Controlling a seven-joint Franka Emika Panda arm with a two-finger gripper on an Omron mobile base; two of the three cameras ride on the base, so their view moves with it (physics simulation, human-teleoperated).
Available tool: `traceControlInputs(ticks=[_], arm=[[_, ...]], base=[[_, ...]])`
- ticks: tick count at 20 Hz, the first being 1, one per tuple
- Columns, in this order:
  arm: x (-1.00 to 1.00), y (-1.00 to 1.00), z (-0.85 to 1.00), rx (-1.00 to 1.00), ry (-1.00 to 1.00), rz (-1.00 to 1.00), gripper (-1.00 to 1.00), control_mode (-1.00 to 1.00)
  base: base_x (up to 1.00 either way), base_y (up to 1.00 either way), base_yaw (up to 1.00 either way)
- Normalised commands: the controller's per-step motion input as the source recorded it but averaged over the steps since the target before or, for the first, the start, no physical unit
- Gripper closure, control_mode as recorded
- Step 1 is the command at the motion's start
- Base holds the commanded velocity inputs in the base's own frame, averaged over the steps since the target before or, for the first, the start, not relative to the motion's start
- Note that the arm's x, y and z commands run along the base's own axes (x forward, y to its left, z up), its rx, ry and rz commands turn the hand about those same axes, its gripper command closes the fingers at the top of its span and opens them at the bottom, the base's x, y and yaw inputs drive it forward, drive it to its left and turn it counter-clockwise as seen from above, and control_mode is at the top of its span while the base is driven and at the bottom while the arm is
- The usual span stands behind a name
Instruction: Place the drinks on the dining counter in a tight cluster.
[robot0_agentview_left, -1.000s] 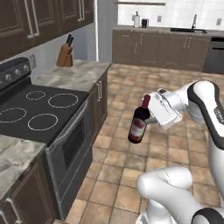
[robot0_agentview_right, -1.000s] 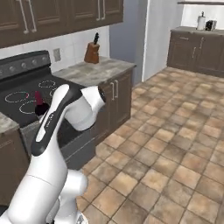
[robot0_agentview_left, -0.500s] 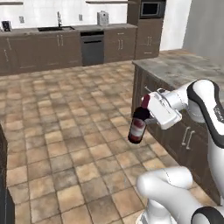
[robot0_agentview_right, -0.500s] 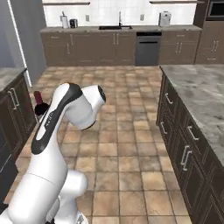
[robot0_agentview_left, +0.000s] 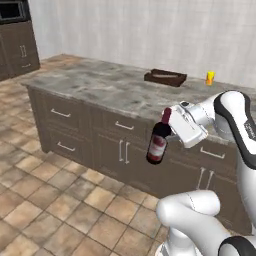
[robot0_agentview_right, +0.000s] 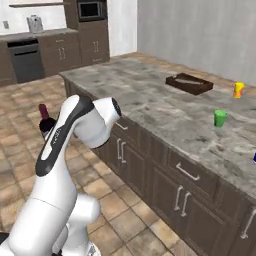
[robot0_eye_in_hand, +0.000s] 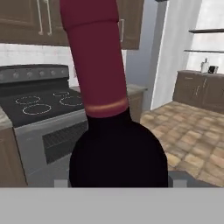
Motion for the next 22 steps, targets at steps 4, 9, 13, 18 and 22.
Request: traceControlInputs(ticks=[4, 9, 13, 18, 22], arm=[[0.00, 0.00, 0.00, 0.00, 0.00, 0.00, 1.00, 1.00], [0.00, 0.00, 0.00, 0.00, 0.00, 0.00, 1.00, 1.00], [0.00, 0.00, 0.00, 0.00, 0.00, 0.00, 1.00, 1.00], [0.00, 0.00, 0.00, 0.00, 0.00, 0.00, 1.00, 1.00], [0.00, 0.00, 0.00, 0.00, 0.00, 0.00, 1.00, 1.00]], base=[[0.00, 0.00, -0.96], [0.00, 0.00, -0.94], [0.00, -0.11, -0.86], [0.26, -0.67, -0.26], [0.60, -0.78, 0.16]])
